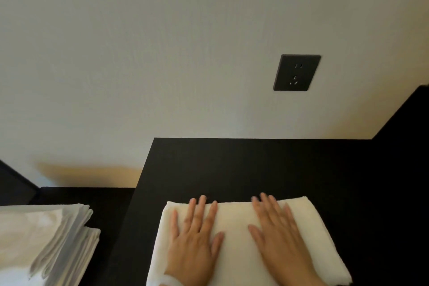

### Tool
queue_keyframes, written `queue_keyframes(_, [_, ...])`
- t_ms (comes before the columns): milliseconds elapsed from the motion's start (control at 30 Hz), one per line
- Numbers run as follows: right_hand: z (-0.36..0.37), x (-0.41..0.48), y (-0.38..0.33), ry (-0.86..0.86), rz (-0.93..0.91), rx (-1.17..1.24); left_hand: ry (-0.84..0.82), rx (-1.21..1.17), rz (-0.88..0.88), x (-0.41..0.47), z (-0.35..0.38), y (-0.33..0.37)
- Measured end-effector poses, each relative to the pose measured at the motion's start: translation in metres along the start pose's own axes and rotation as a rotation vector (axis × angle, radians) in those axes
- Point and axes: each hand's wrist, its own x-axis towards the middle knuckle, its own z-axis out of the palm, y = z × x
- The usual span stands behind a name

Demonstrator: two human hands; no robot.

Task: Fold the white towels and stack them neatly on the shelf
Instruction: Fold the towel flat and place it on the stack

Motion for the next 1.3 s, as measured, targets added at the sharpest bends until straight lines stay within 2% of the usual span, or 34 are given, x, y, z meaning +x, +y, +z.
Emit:
queue_keyframes(67, [-0.008,0.000,0.027,0.123,0.067,-0.084,0.046,0.027,-0.068,-0.005,0.001,-0.016])
queue_keyframes(167, [-0.012,0.000,0.051,0.000,0.174,-0.178,0.028,0.055,-0.152,-0.007,0.001,-0.030])
queue_keyframes(267, [-0.017,0.004,0.038,0.031,0.241,-0.173,0.031,0.032,-0.186,-0.003,0.000,-0.020])
queue_keyframes(333, [-0.018,0.004,0.021,0.164,0.184,-0.109,0.035,-0.004,-0.143,-0.001,-0.010,0.002])
queue_keyframes(367, [-0.014,0.004,0.010,0.212,0.095,-0.079,0.035,-0.013,-0.092,0.001,-0.015,0.015])
queue_keyframes(467, [0.003,0.001,-0.019,-0.039,-0.094,-0.045,-0.002,0.005,0.039,0.000,-0.008,0.032])
queue_keyframes(533, [0.013,0.002,-0.020,-0.124,-0.132,-0.072,0.020,0.018,0.051,-0.002,0.002,0.019])
queue_keyframes(567, [0.014,0.002,-0.014,-0.110,-0.123,-0.085,0.044,0.021,0.043,-0.003,0.007,0.008])
queue_keyframes(633, [0.015,0.002,0.014,-0.059,-0.065,-0.086,0.068,0.026,-0.003,-0.007,0.009,-0.013])
queue_keyframes(700, [0.001,-0.004,0.040,-0.067,0.070,-0.031,0.075,0.033,-0.052,-0.008,0.004,-0.029])
queue_keyframes(767, [-0.007,-0.004,0.065,0.060,0.109,-0.063,0.029,0.021,-0.083,-0.010,-0.003,-0.038])
queue_keyframes(800, [-0.010,-0.005,0.072,0.035,0.123,-0.035,0.001,0.007,-0.081,-0.011,-0.007,-0.040])
queue_keyframes(933, [-0.014,-0.013,0.076,0.039,0.203,0.103,-0.079,-0.036,-0.075,-0.012,-0.001,-0.044])
queue_keyframes(1000, [-0.020,-0.022,0.071,0.087,0.285,0.160,-0.189,-0.019,-0.128,-0.016,-0.010,-0.042])
queue_keyframes(1067, [-0.028,-0.029,0.067,0.146,0.371,0.159,-0.185,-0.059,-0.213,-0.018,-0.027,-0.038])
queue_keyframes(1133, [-0.037,-0.031,0.064,0.114,0.453,0.209,-0.126,-0.166,-0.315,-0.022,-0.044,-0.035])
queue_keyframes(1200, [-0.046,-0.031,0.061,0.016,0.519,0.298,-0.197,-0.255,-0.458,-0.022,-0.060,-0.034])
queue_keyframes(1300, [-0.051,-0.029,0.062,-0.083,0.606,0.403,-0.242,-0.407,-0.572,-0.023,-0.074,-0.039])
